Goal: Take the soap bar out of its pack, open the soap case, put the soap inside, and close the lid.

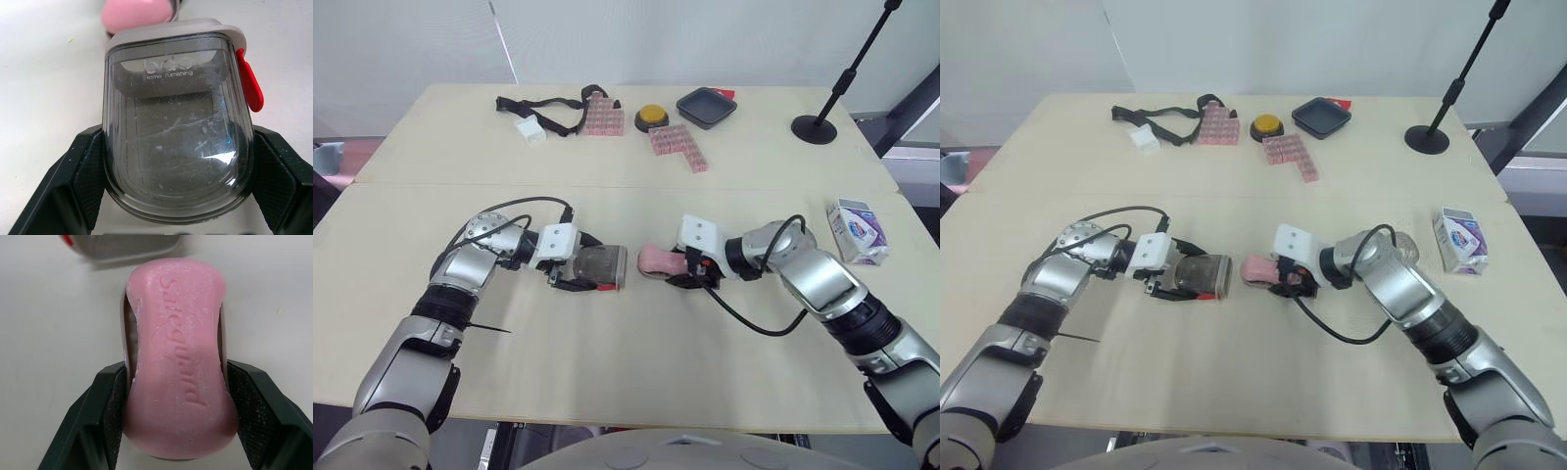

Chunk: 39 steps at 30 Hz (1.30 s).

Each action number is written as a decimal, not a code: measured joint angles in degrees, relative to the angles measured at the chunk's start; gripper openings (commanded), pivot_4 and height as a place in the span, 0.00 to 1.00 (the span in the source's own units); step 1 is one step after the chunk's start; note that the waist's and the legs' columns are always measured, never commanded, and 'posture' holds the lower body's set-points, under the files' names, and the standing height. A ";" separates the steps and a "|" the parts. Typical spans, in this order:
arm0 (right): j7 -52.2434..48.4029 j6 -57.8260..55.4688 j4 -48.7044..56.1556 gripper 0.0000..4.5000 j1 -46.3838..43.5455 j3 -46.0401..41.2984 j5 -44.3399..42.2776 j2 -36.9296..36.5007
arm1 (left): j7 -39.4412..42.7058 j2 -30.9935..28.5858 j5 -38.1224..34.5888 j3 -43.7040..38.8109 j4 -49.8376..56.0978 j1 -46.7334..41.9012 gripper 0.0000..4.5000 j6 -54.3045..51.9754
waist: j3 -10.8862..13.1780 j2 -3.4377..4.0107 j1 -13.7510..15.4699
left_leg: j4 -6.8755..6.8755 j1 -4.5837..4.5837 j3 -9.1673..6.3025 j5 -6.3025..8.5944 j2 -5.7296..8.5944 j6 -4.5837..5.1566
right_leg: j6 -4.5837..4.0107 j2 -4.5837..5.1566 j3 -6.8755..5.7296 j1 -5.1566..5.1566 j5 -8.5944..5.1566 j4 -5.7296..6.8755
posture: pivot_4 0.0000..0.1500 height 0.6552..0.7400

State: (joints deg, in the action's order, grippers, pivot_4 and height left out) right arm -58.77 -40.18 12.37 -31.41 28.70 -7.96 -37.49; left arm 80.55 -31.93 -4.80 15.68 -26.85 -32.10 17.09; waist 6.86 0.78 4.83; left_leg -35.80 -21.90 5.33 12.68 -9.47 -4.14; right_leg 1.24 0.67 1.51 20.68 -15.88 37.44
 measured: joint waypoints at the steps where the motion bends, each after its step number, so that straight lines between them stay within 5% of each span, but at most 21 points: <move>1: -1.39 0.92 0.01 0.56 -0.18 0.21 0.06 -1.27 | -0.18 0.10 0.03 0.00 -0.09 0.00 0.77 0.15 | 0.00 0.00 -0.01 | 0.00 -0.01 0.00 0.00 0.00 0.00 | 0.00 0.00 0.00 0.01 0.00 0.00 | 1.00 1.00; 8: -7.95 4.52 0.08 0.56 -6.25 0.14 2.20 -6.97 | -1.85 3.73 -0.18 0.07 0.51 0.03 0.77 -0.76 | 0.01 -0.01 -0.24 | -0.02 -0.03 0.00 0.00 -0.03 0.00 | 0.00 -0.03 0.01 0.03 0.00 0.03 | 1.00 1.00; 39: -11.20 2.53 2.30 0.56 -10.01 2.65 7.22 -4.58 | -5.14 8.59 -1.76 1.06 6.13 -0.17 0.77 -7.62 | 0.01 0.00 -0.11 | -0.10 -0.09 0.01 0.00 -0.04 0.02 | -0.01 -0.04 0.03 0.09 0.00 0.12 | 1.00 1.00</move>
State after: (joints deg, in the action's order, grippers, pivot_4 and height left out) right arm -69.97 -37.65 14.67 -41.42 31.35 -0.74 -42.07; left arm 75.41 -23.34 -6.56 16.75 -20.72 -32.27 9.47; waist 6.87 0.78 4.72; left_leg -35.90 -21.99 5.34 12.68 -9.51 -4.12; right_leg 1.24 0.63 1.54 20.77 -15.88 37.57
